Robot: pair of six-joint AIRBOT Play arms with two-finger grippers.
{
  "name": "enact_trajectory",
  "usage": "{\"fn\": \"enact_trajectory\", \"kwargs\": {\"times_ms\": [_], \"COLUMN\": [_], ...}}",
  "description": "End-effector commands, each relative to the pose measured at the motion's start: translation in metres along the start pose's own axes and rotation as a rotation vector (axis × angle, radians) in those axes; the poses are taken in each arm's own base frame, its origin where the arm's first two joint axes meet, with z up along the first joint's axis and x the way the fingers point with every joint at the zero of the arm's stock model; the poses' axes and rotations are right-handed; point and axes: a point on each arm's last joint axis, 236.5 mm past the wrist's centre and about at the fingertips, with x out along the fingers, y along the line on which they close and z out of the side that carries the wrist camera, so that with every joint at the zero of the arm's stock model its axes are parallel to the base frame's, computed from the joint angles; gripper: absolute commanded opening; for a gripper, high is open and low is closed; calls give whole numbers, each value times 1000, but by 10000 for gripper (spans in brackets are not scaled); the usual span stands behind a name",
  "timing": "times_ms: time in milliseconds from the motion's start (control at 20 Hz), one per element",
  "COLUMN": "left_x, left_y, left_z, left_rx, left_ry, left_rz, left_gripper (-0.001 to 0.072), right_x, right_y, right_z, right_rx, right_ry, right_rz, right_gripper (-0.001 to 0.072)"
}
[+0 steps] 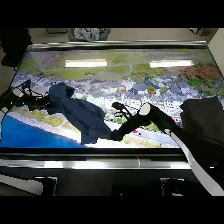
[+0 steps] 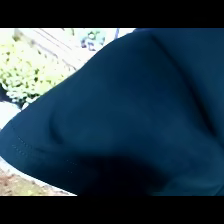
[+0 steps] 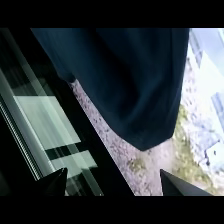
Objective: Fold the shirts.
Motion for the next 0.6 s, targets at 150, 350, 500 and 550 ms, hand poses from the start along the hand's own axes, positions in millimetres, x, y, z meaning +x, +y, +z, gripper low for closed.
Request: {"fn": "enact_trajectory", "kwargs": {"times_ms": [150, 350, 500, 550], "left_x": [-24, -25, -35, -42], "left_y": [-9, -10, -13, -15], "left_z": [6, -7, -5, -1], "left_rx": [59, 59, 65, 70], "left_ry": [-32, 20, 5, -14], "left_rz": [-14, -19, -21, -21], "left_gripper": [25, 25, 25, 25], "right_x": [46, 51, 49, 48], "right_y": [0, -16, -18, -16], "right_z": [35, 50, 49, 47], "right_rx": [99, 277, 276, 259], "right_ry": [-129, -203, -196, -189], "right_rz": [3, -39, -47, -51], "right_gripper": [708, 610, 45, 44]}}
